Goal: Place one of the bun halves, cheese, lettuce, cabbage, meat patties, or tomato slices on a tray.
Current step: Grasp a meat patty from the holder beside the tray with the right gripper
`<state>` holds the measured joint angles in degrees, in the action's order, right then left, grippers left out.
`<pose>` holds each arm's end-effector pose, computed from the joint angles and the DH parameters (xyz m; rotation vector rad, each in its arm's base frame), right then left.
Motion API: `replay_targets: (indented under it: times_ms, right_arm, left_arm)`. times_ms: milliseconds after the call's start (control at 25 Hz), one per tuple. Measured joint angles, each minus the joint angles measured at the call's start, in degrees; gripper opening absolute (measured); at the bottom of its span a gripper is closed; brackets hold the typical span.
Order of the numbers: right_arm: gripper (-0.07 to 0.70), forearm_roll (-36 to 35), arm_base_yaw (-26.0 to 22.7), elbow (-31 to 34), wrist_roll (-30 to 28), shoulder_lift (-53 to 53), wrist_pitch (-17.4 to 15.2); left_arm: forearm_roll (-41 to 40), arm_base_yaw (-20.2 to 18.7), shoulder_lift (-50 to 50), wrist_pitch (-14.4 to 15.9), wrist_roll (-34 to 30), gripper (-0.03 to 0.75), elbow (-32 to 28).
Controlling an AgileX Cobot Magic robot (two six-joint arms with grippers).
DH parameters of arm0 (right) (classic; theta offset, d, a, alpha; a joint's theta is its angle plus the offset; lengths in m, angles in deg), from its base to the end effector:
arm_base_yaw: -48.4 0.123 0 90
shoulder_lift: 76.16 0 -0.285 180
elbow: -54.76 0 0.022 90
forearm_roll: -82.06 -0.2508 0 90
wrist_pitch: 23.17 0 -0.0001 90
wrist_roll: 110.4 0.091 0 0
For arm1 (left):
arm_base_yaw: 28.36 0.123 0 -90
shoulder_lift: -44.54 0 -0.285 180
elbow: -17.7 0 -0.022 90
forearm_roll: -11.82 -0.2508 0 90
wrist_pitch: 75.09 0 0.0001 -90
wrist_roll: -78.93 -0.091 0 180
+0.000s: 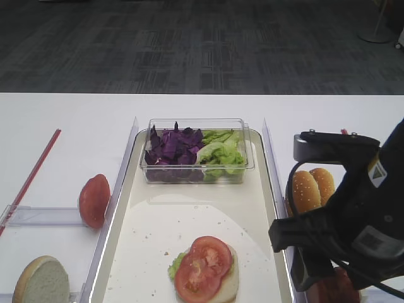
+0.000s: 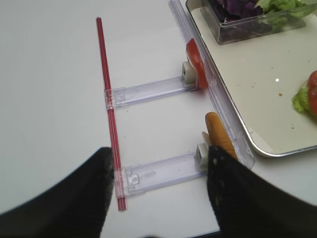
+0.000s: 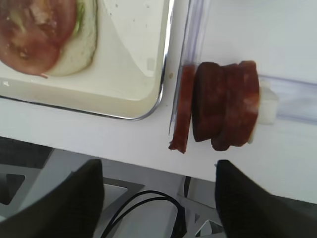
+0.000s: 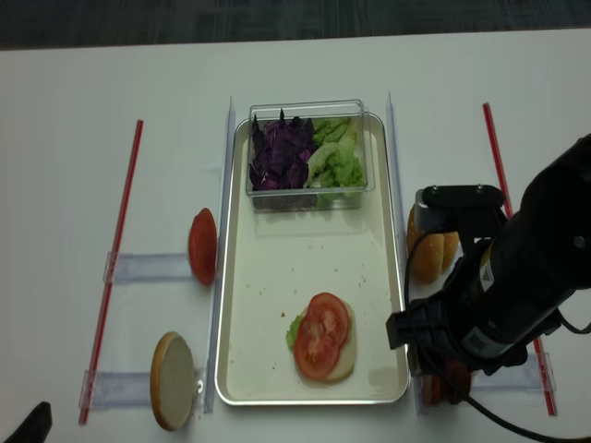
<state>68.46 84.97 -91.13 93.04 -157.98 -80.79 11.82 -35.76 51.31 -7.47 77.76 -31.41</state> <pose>0.1544 0.1371 0.2267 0.1757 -3.1083 -0.3683 -0.0118 0.0015 0.2652 0.1611 2.1501 -0.0630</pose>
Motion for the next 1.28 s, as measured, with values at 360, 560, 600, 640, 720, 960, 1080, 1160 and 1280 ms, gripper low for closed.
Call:
replay_targets:
  times_ms: [360, 560, 600, 640, 720, 960, 1080, 1160, 1280]
  right_arm:
    - [0.501, -0.1, 0.0, 0.0, 0.0, -2.9, 2.2]
    - [0.501, -0.1, 0.0, -0.1, 0.0, -3.5, 2.7]
    - [0.501, -0.1, 0.0, -0.1, 0.0, -3.8, 2.8]
    - [0.499, -0.1, 0.0, -0.1, 0.0, -4.2, 2.8]
    - [0.486, -0.1, 0.0, -0.2, 0.0, -4.9, 2.8]
    - [0.408, -0.1, 0.0, -0.2, -0.1, -5.7, 3.3]
    - [0.399, -0.1, 0.0, -0.3, -0.1, -5.8, 3.7]
    - [0.396, -0.1, 0.0, -0.3, -0.1, -5.9, 4.0]
    - [0.396, 0.0, 0.0, -0.3, -0.1, -6.5, 4.2]
  left_arm:
    - [0.0, 0.0, 0.0, 0.0, 0.0, 0.383, 0.0]
    - [0.0, 0.0, 0.0, 0.0, 0.0, 0.383, 0.0]
    - [0.0, 0.0, 0.0, 0.0, 0.0, 0.383, 0.0]
    - [0.0, 0.0, 0.0, 0.0, 0.0, 0.383, 0.0]
    - [0.0, 0.0, 0.0, 0.0, 0.0, 0.383, 0.0]
    - [0.0, 0.0, 0.0, 0.0, 0.0, 0.383, 0.0]
    - [0.0, 0.0, 0.0, 0.0, 0.0, 0.383, 0.0]
    - [0.0, 0.0, 0.0, 0.0, 0.0, 0.383, 0.0]
    - [0.0, 0.0, 0.0, 0.0, 0.0, 0.383, 0.0]
